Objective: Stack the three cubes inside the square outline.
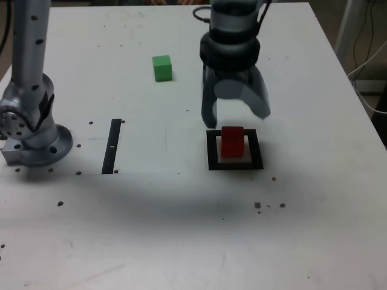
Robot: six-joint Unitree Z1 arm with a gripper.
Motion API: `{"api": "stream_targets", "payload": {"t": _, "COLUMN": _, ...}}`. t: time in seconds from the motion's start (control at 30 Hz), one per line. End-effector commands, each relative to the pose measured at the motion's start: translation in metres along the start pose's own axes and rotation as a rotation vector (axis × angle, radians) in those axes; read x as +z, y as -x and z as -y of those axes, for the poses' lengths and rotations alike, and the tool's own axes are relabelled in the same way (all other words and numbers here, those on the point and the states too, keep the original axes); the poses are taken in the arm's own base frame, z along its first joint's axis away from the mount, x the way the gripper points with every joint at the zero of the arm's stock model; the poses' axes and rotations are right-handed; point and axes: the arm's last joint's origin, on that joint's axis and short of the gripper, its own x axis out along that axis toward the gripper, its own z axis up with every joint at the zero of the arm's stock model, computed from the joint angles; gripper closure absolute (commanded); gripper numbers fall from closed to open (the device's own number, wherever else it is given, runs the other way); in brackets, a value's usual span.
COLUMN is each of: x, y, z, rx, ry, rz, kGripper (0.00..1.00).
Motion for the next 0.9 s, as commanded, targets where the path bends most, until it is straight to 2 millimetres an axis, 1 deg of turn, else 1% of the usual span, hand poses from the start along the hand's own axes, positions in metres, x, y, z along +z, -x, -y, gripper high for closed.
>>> {"api": "stream_targets", "payload": {"t": 0.0, "x": -0.001, "y": 0.008, "z": -0.017, "rx": -0.003, "ry": -0.002, "rz": 0.006, "kGripper": 0.0}}
{"api": "stream_targets", "payload": {"t": 0.23, "x": 0.002, "y": 0.019, "z": -0.085, "rx": 0.004, "ry": 0.008, "rz": 0.028, "kGripper": 0.0}}
{"api": "stream_targets", "payload": {"t": 0.3, "x": 0.001, "y": 0.02, "z": -0.106, "rx": 0.009, "ry": 0.029, "rz": 0.03, "kGripper": 0.0}}
{"api": "stream_targets", "payload": {"t": 0.33, "x": 0.0, "y": 0.02, "z": -0.119, "rx": 0.015, "ry": 0.044, "rz": 0.031, "kGripper": 0.0}}
{"api": "stream_targets", "payload": {"t": 0.37, "x": 0.0, "y": 0.02, "z": -0.126, "rx": 0.018, "ry": 0.052, "rz": 0.031, "kGripper": 0.0}}
{"api": "stream_targets", "payload": {"t": 0.4, "x": -0.001, "y": 0.019, "z": -0.139, "rx": 0.026, "ry": 0.067, "rz": 0.03, "kGripper": 0.0}}
{"api": "stream_targets", "payload": {"t": 0.47, "x": -0.002, "y": 0.017, "z": -0.157, "rx": 0.038, "ry": 0.088, "rz": 0.027, "kGripper": 0.0}}
{"api": "stream_targets", "payload": {"t": 0.67, "x": 0.001, "y": 0.01, "z": -0.2, "rx": 0.064, "ry": 0.138, "rz": 0.015, "kGripper": 0.0}}
{"api": "stream_targets", "payload": {"t": 0.87, "x": 0.006, "y": -0.001, "z": -0.236, "rx": 0.073, "ry": 0.171, "rz": -0.008, "kGripper": 0.0}}
